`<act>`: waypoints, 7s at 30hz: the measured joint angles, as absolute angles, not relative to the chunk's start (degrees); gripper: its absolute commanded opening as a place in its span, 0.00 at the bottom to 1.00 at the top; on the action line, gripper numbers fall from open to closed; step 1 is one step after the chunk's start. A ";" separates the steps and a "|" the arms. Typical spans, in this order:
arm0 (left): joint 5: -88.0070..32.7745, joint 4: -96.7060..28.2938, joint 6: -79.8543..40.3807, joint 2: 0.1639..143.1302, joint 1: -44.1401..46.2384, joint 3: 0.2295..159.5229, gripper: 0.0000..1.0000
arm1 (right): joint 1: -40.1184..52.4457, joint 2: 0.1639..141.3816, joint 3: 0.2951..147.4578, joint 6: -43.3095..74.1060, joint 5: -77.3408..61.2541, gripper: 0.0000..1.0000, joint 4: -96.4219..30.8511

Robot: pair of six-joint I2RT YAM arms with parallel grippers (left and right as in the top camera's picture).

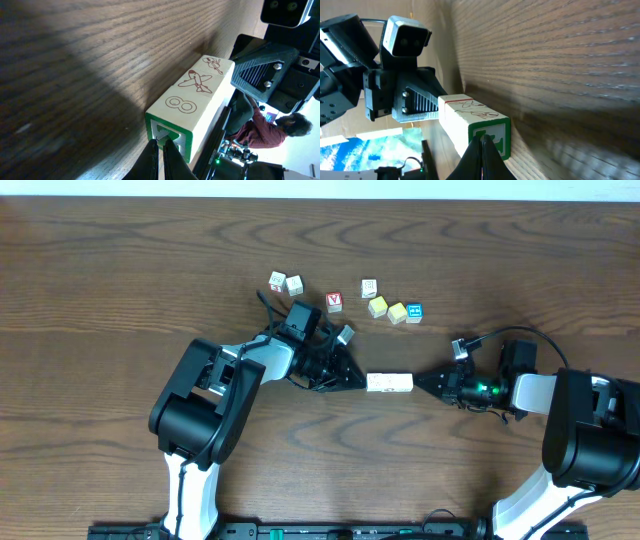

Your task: Lift 3 blocks

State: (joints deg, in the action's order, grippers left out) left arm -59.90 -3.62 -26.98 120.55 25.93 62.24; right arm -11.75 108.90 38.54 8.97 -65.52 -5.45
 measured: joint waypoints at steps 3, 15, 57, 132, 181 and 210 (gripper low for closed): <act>-60.05 -3.51 -26.98 120.55 25.58 62.24 0.07 | -10.94 108.90 38.54 9.47 -64.34 0.01 -5.45; -60.14 -2.92 -26.98 120.55 25.12 62.24 0.07 | -10.04 108.90 38.54 10.39 -62.48 0.01 -5.06; -61.06 -6.48 -27.49 120.55 25.15 62.22 0.07 | -9.43 108.90 38.54 20.75 -62.33 0.01 -4.91; -57.60 -8.84 -28.47 119.44 24.77 62.22 0.07 | -6.98 107.31 38.54 23.49 -60.80 0.01 -3.33; -55.37 -10.31 -28.05 117.54 24.62 61.60 0.07 | -5.21 107.20 38.54 24.95 -59.53 0.01 -1.37; -55.27 -12.60 -26.96 111.83 24.51 61.43 0.07 | -4.97 101.93 38.57 25.39 -59.68 0.01 -0.73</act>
State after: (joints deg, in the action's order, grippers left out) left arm -55.27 -12.60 -26.96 111.83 24.51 61.43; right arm -4.97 101.93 38.57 25.39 -59.68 -0.73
